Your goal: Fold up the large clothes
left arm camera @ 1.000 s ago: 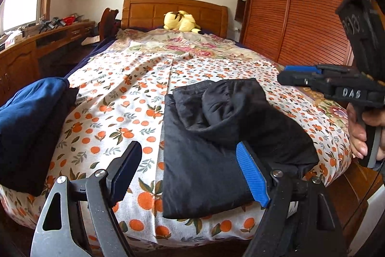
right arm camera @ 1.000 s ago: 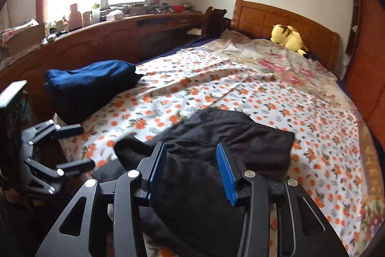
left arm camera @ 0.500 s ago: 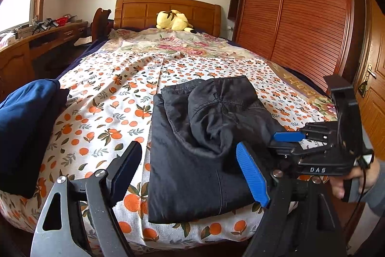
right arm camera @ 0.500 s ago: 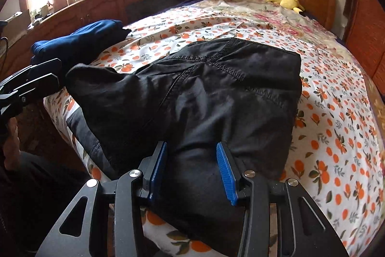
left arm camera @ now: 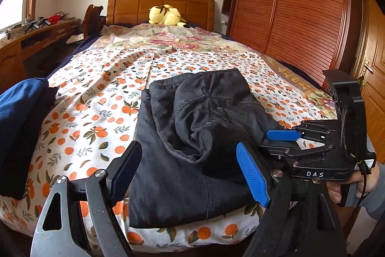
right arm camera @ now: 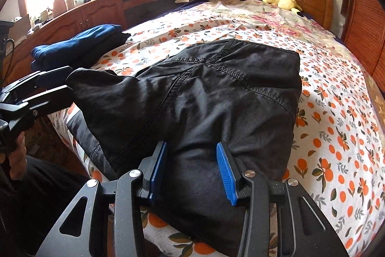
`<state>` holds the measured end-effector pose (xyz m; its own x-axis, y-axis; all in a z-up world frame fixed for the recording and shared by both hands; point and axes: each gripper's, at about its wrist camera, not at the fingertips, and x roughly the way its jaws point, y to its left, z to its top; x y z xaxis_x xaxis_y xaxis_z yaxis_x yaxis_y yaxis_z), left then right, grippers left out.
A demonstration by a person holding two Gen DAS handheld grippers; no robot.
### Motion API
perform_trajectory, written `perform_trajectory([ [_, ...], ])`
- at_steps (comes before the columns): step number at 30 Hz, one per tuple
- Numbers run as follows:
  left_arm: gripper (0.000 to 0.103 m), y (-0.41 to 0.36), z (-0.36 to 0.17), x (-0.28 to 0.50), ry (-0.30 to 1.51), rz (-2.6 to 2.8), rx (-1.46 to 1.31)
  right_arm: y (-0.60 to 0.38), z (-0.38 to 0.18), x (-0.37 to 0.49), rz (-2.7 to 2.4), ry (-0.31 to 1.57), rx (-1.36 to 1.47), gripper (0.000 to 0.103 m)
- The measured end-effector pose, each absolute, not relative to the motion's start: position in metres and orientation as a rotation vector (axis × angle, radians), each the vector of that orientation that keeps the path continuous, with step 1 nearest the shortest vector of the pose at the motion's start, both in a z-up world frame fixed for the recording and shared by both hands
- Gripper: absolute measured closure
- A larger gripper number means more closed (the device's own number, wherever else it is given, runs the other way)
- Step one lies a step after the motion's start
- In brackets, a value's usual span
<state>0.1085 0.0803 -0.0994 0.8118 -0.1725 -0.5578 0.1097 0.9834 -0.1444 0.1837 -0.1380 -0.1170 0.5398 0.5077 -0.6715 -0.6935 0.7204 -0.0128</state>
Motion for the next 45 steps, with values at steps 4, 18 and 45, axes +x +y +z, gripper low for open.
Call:
perform_trajectory([
  [4, 0.022, 0.077, -0.102, 0.113, 0.614, -0.158, -0.106, -0.139, -0.117, 0.183, 0.724, 0.692, -0.29, 0.058],
  [18, 0.092, 0.065, -0.106, 0.117, 0.629, -0.23, -0.09, -0.161, -0.104, 0.184, 0.697, 0.709, -0.229, 0.048],
  [45, 0.096, 0.117, -0.109, 0.094, 0.653, -0.147, -0.12, -0.151, -0.124, 0.186, 0.745, 0.709, -0.296, 0.046],
])
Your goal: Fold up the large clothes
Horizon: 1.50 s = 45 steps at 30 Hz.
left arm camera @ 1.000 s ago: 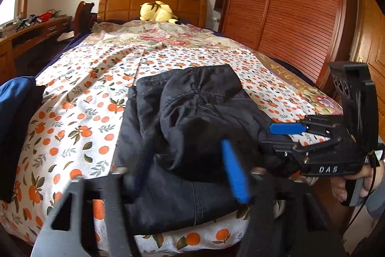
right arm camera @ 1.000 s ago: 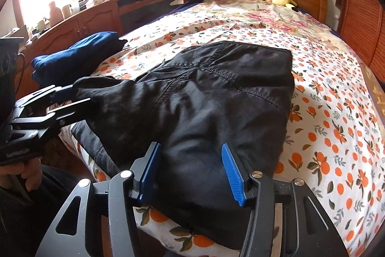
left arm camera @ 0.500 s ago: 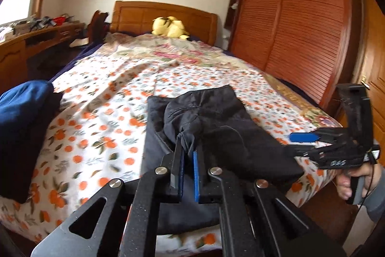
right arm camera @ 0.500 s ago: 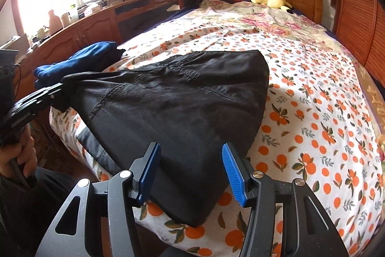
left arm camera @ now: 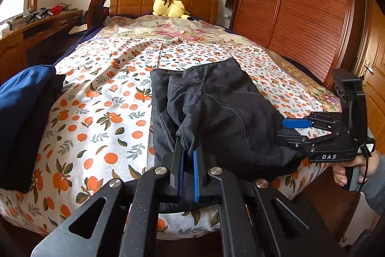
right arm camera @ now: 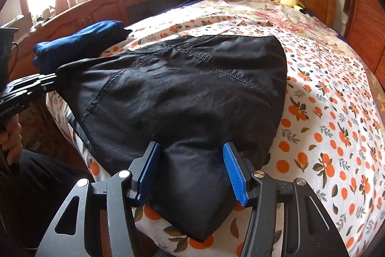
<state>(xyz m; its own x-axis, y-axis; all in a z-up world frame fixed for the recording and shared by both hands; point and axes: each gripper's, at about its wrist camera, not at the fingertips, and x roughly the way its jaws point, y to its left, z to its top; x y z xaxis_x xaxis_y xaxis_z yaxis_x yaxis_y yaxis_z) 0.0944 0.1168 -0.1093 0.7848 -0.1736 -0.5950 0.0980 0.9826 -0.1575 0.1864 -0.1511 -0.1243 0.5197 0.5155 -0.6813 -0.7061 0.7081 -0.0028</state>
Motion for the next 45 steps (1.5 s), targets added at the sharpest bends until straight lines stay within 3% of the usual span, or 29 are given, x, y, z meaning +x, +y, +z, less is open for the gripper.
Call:
perform_trajectory([
  [8, 0.091, 0.114, -0.105, 0.075, 0.65, -0.045, -0.132, -0.172, -0.117, 0.199, 0.821, 0.69, -0.257, 0.046],
  [10, 0.075, 0.112, -0.103, 0.068, 0.646, -0.014, -0.123, -0.182, -0.114, 0.206, 0.816, 0.675, -0.247, 0.046],
  [11, 0.06, 0.111, -0.101, 0.064, 0.641, 0.003, -0.117, -0.188, -0.113, 0.211, 0.811, 0.667, -0.242, 0.046],
  [13, 0.046, 0.109, -0.1, 0.059, 0.638, 0.023, -0.104, -0.198, -0.111, 0.217, 0.798, 0.65, -0.243, 0.046],
  [15, 0.019, 0.109, -0.101, 0.058, 0.647, 0.042, -0.1, -0.205, -0.113, 0.224, 0.787, 0.64, -0.245, 0.046],
  [35, 0.018, 0.123, -0.157, 0.091, 0.784, 0.097, -0.102, -0.145, -0.146, 0.341, 0.726, 0.609, -0.298, 0.041],
  [40, 0.018, 0.129, -0.164, 0.1, 0.811, 0.111, -0.093, -0.129, -0.159, 0.366, 0.658, 0.588, -0.308, 0.029],
  [45, 0.018, 0.131, -0.168, 0.103, 0.822, 0.108, -0.095, -0.135, -0.169, 0.377, 0.702, 0.658, -0.199, 0.024],
])
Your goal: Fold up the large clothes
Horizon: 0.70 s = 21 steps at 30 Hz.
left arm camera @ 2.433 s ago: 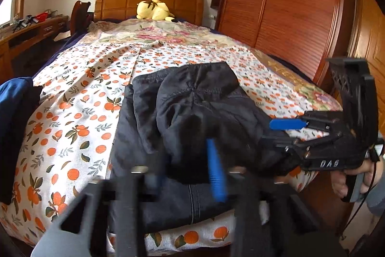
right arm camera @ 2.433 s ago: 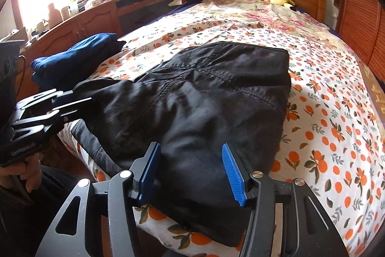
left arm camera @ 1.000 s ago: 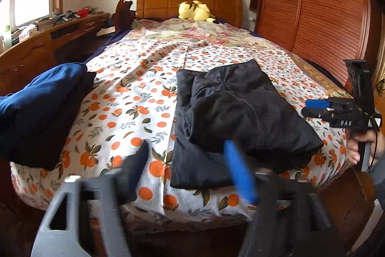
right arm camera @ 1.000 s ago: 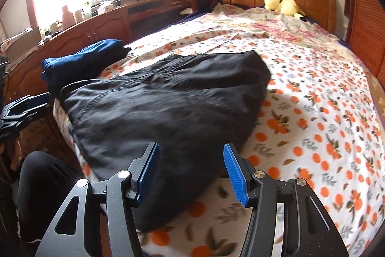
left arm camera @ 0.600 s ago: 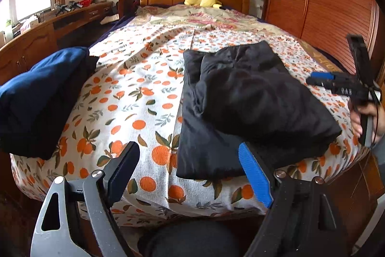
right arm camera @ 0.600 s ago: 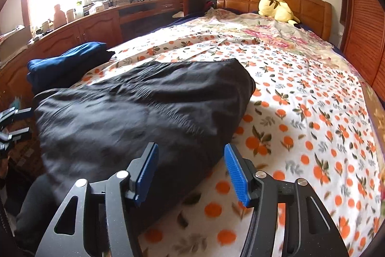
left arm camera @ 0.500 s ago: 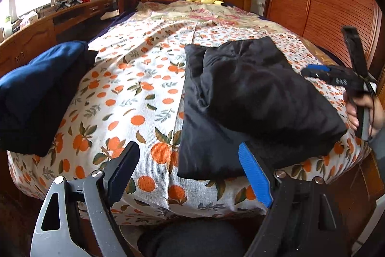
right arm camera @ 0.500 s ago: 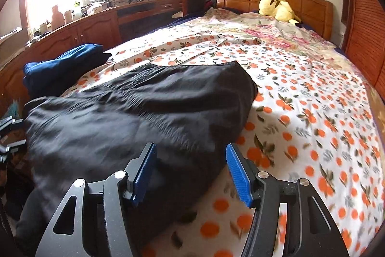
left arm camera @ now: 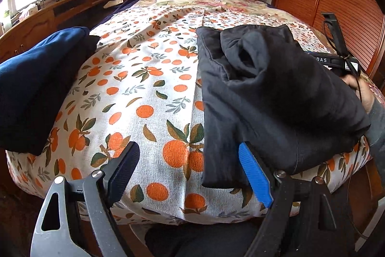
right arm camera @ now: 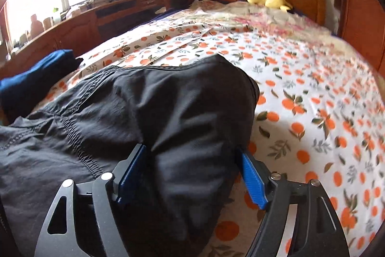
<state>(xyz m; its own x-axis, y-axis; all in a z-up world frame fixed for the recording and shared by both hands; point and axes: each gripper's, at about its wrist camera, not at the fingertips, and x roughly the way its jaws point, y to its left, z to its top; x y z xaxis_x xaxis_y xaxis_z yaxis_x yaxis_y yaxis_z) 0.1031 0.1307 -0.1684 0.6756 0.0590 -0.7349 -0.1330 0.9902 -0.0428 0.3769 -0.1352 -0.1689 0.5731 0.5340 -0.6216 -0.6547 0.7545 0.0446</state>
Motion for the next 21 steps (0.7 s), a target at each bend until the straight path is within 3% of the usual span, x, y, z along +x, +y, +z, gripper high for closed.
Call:
perform_trajectory([
  [21, 0.018, 0.126, -0.178, 0.104, 0.849, 0.079, -0.136, -0.146, -0.18, 0.386, 0.715, 0.707, -0.109, 0.021],
])
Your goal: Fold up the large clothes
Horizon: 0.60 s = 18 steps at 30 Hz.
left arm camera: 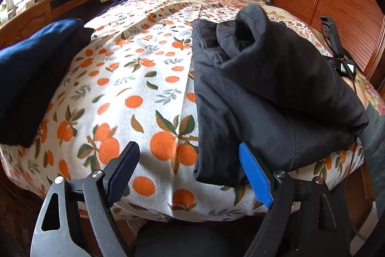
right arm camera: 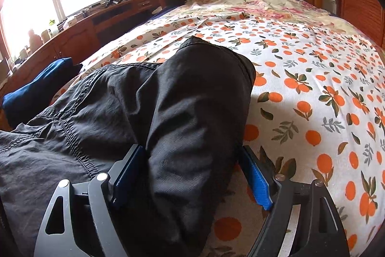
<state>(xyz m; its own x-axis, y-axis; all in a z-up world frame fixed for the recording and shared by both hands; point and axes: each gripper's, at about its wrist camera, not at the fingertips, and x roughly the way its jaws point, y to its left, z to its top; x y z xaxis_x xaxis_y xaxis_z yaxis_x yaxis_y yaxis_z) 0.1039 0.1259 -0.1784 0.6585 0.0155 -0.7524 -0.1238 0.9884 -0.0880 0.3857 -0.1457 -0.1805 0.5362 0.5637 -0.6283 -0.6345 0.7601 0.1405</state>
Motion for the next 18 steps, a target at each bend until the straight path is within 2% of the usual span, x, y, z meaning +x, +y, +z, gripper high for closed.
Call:
perform_trajectory([
  [2, 0.018, 0.123, -0.179, 0.102, 0.836, 0.078, -0.135, -0.145, -0.181, 0.385, 0.713, 0.707, -0.11, 0.021],
  [4, 0.025, 0.121, -0.179, 0.1, 0.821, 0.058, -0.141, -0.144, -0.181, 0.386, 0.71, 0.711, -0.113, 0.021],
  [6, 0.044, 0.121, -0.178, 0.098, 0.804, 0.027, -0.168, -0.144, -0.183, 0.389, 0.716, 0.735, -0.102, 0.021],
  [7, 0.048, 0.121, -0.178, 0.097, 0.799, 0.017, -0.176, -0.143, -0.184, 0.393, 0.724, 0.757, -0.093, 0.02],
  [9, 0.067, 0.12, -0.178, 0.098, 0.798, -0.02, -0.198, -0.143, -0.187, 0.403, 0.744, 0.819, -0.054, 0.019],
  [11, 0.073, 0.12, -0.179, 0.1, 0.805, -0.057, -0.231, -0.143, -0.187, 0.412, 0.756, 0.868, -0.024, 0.019],
  [13, 0.08, 0.118, -0.179, 0.101, 0.802, -0.071, -0.229, -0.141, -0.184, 0.415, 0.791, 0.903, 0.003, 0.037],
  [14, 0.088, 0.118, -0.179, 0.101, 0.798, -0.082, -0.233, -0.14, -0.181, 0.415, 0.791, 0.906, 0.005, 0.042],
  [15, 0.092, 0.119, -0.176, 0.101, 0.784, -0.106, -0.252, -0.139, -0.176, 0.412, 0.79, 0.896, -0.007, 0.053],
  [18, 0.093, 0.123, -0.167, 0.097, 0.733, -0.128, -0.255, -0.137, -0.157, 0.401, 0.775, 0.837, -0.063, 0.075],
])
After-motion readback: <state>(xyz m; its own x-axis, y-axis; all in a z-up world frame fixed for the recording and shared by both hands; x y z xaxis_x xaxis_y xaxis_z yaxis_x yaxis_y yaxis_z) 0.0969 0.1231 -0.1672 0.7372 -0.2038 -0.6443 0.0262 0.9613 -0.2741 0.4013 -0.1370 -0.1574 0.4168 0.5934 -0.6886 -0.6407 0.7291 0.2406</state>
